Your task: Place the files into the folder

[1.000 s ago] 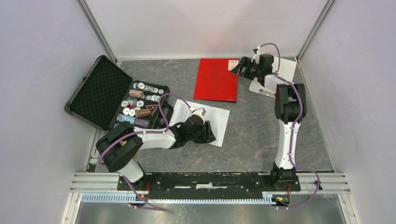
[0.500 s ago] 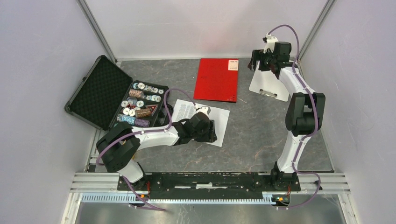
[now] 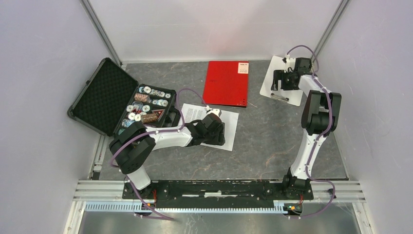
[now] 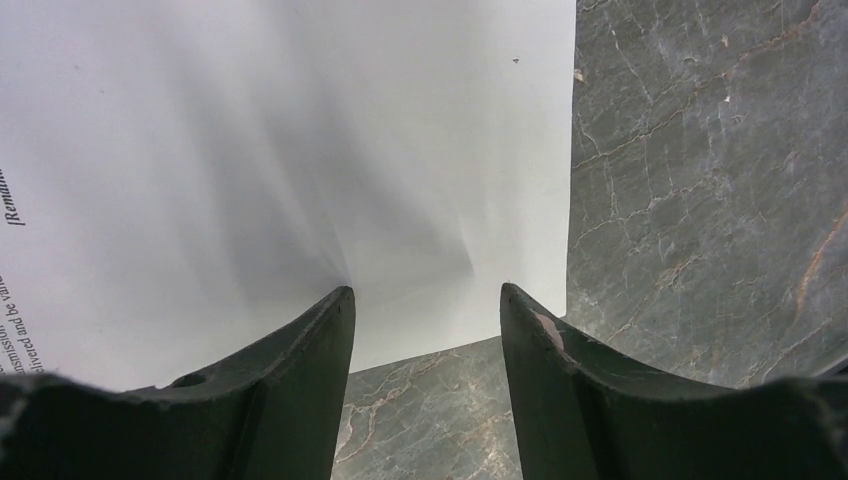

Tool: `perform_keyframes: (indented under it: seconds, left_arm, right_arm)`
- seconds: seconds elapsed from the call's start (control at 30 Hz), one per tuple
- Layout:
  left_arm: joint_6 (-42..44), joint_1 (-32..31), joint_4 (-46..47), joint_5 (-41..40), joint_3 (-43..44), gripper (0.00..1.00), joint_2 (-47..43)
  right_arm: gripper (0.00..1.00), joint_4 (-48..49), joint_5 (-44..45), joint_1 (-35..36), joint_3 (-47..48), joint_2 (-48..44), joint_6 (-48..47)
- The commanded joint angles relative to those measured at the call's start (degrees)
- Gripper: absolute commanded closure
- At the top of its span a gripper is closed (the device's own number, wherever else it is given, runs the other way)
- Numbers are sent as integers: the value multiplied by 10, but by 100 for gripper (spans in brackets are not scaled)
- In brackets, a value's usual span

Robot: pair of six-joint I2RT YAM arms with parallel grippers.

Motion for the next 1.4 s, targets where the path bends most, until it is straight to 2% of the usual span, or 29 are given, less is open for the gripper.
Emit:
perform_keyframes:
  seconds: [0.0, 0.23, 0.5, 0.63, 0.9, 1.07, 1.37]
  left_arm:
    - [33, 4, -9, -8, 10, 37, 14]
    - [27, 8, -20, 9, 15, 37, -23]
    - [17, 59, -29, 37, 0, 36, -70]
    - [16, 78, -24, 39, -16, 36, -80]
    - [18, 110, -54, 14, -20, 35, -104]
    - [29, 134, -78, -8, -34, 31, -117]
    - [34, 159, -102, 1, -61, 29, -138]
  right_arm:
    - [12, 19, -24, 4, -18, 15, 9]
    - [15, 6, -27, 4, -75, -8, 34]
    - [18, 40, -18, 29, -286, -164, 33]
    - [19, 47, 15, 51, -376, -238, 37]
    - [19, 77, 20, 111, -500, -342, 95]
    - [18, 153, -25, 116, -598, -398, 150]
    - [21, 275, -110, 126, -755, -513, 267]
